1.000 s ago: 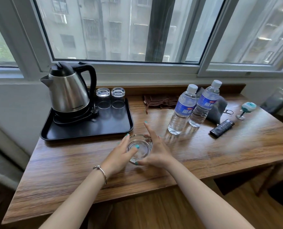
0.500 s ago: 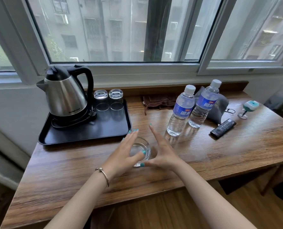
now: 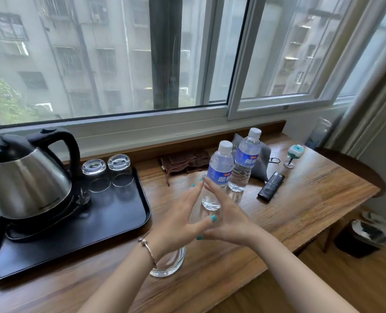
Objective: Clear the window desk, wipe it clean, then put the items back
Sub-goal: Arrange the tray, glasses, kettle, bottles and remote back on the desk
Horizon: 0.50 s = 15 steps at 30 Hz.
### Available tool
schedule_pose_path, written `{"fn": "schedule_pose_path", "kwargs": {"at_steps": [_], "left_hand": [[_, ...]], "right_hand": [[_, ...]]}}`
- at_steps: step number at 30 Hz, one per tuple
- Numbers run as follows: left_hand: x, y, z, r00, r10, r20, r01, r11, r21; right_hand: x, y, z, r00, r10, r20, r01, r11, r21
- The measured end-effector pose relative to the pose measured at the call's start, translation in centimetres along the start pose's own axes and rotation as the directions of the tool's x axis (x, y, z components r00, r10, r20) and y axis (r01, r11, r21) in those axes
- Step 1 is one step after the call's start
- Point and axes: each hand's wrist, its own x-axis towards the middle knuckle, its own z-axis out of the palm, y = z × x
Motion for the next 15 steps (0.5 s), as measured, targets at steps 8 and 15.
{"fn": "schedule_pose_path", "kwargs": {"at_steps": [8, 15], "left_hand": [[5.8, 3.9, 2.9, 0.987, 0.163, 0.002, -0.163, 0.986, -0.034], [11.6, 5.6, 8.2, 0.992, 0.121, 0.033, -0.117, 0.987, -0.109]], "right_hand": [[-1.4, 2.0, -5.6, 0.989, -0.003, -0.145, 0.007, 1.0, 0.025], [-2.1, 8.3, -11.4, 0.984, 0.05, -0.171, -0.04, 0.997, 0.06]]}}
